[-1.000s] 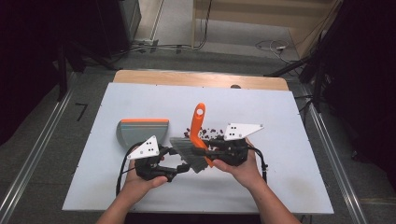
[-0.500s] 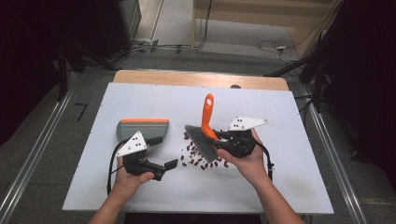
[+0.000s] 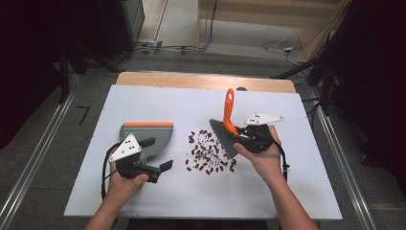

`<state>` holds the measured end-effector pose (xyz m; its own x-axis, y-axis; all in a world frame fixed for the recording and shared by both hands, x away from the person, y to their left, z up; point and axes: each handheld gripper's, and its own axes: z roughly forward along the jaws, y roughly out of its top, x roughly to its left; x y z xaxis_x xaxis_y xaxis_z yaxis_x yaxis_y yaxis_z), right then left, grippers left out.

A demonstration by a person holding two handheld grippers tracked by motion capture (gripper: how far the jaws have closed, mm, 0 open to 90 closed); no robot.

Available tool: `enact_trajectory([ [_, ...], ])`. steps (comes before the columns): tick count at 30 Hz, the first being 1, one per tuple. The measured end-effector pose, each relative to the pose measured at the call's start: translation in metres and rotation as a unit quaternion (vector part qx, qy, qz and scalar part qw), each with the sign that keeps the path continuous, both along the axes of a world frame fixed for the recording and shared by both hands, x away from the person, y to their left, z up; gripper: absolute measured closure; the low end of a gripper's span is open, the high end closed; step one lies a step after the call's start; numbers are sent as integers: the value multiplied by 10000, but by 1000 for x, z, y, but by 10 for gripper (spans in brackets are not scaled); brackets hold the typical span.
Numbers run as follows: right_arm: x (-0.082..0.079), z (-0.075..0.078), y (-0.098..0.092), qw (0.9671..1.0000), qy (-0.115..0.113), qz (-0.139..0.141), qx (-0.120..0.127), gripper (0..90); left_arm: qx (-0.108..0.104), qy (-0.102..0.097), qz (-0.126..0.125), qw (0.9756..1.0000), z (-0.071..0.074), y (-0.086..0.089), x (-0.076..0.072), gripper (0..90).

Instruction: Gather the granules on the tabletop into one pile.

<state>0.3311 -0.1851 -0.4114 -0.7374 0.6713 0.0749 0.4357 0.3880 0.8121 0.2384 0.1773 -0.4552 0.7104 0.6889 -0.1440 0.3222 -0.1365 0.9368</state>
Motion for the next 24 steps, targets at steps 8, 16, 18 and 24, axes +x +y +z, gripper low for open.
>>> enact_trajectory([
  [8,21,-3,-22,9969,250,-602,-448,685,110,27,301,9995,-1,14,-2,0],
  [16,44,-13,-28,9885,429,-1058,-994,685,120,49,548,9984,-3,29,-1,2],
  [18,51,-16,-25,9848,466,-1113,-1248,685,129,39,570,9983,-3,31,-1,3],
  [24,68,-20,-3,9735,422,-1140,-1938,685,191,26,617,9979,-4,35,-3,3],
])
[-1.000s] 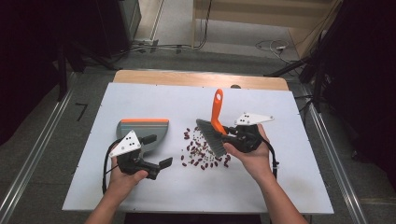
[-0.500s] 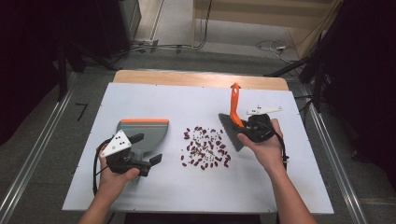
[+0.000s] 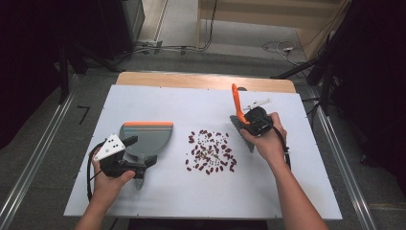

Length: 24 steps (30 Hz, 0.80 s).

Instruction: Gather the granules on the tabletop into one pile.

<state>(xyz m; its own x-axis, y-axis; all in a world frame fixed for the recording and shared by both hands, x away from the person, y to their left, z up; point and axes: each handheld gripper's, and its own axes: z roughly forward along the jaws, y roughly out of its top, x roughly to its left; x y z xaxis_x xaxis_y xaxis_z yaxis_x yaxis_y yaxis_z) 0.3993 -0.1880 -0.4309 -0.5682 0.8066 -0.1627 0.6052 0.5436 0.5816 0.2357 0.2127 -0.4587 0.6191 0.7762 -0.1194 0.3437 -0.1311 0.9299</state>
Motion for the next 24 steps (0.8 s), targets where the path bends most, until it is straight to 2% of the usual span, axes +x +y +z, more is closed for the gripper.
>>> enact_trajectory([
  [3,5,-3,16,9993,31,84,-351,685,40,-6,19,10000,0,1,-1,4],
  [7,8,-10,42,9970,71,219,-741,687,-17,-10,32,10000,0,2,-1,5],
  [11,5,-13,58,9959,141,446,-778,690,-107,6,20,9999,1,4,-1,6],
  [16,-4,-14,63,9934,260,670,-899,690,-143,11,5,9999,1,4,-1,7],
  [24,-27,-15,72,9898,214,983,-1008,689,-137,-18,-62,9999,3,0,-2,21],
])
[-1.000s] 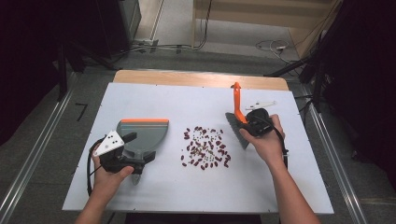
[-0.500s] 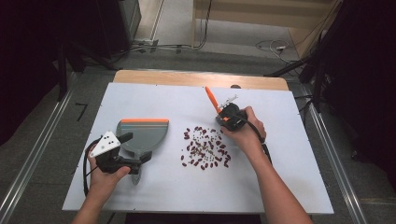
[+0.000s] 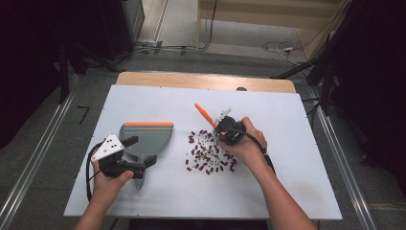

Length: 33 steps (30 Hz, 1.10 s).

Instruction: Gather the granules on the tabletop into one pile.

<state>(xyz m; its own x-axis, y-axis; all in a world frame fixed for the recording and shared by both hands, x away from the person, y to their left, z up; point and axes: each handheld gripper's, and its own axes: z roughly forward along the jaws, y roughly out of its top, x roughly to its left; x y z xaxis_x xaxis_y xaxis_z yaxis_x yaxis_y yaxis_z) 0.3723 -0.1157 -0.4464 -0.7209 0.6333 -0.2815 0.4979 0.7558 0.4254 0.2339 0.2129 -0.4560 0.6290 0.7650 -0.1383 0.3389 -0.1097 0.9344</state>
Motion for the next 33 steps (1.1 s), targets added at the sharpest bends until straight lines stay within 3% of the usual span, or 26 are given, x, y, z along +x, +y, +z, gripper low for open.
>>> enact_trajectory([
  [8,-16,1,3,9996,22,270,8,690,-72,-15,11,10000,0,2,0,21],
  [14,-18,5,3,9992,79,378,37,690,-87,-13,27,10000,0,3,0,21],
  [17,-14,11,1,9993,7,339,168,691,-87,-25,41,10000,0,4,0,21],
  [25,19,16,21,9990,-255,350,-85,690,-155,-39,65,9999,1,6,-1,21],
  [29,28,7,32,9986,-158,431,-261,690,-164,-47,97,9998,1,9,-1,21],
  [31,26,4,36,9986,-41,502,-168,690,-173,-44,115,9998,1,10,-1,21],
  [33,22,3,38,9980,-32,586,-252,690,-190,-40,115,9997,0,11,-1,21],
])
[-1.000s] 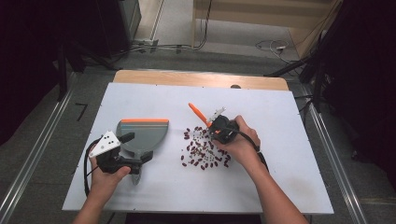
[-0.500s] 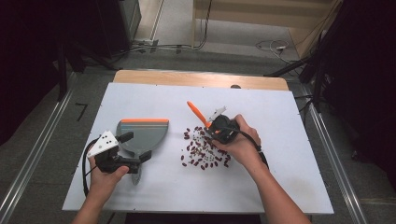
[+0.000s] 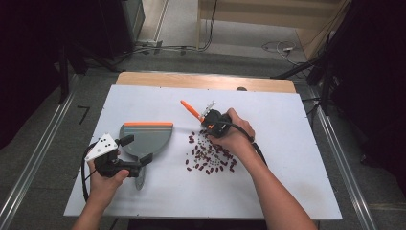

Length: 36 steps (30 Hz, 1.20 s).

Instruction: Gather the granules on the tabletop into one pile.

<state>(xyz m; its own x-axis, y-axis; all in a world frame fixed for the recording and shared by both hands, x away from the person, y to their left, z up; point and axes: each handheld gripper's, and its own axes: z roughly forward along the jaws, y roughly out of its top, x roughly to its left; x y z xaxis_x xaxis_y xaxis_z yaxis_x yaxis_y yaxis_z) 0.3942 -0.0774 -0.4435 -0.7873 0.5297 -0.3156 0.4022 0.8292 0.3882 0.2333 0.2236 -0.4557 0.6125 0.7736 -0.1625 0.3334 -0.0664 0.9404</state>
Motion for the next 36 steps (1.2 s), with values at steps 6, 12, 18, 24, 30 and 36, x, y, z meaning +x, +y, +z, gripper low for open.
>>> enact_trajectory([
  [6,-10,4,-3,9999,85,99,57,691,30,-3,-27,10000,1,-2,0,21],
  [12,-28,32,-9,9976,-37,93,684,690,37,8,-19,10000,1,-3,0,21],
  [18,-55,40,5,9836,1237,638,1144,690,44,-4,-11,10000,1,-2,0,21],
  [24,-75,12,29,9655,1959,906,1460,690,15,-4,15,10000,1,0,-1,21],
  [30,-65,-8,34,9605,2051,391,1837,690,7,4,17,10000,1,0,-1,21],
  [36,-47,-14,17,9609,1947,-25,1968,685,25,14,25,10000,0,1,-1,21],
])
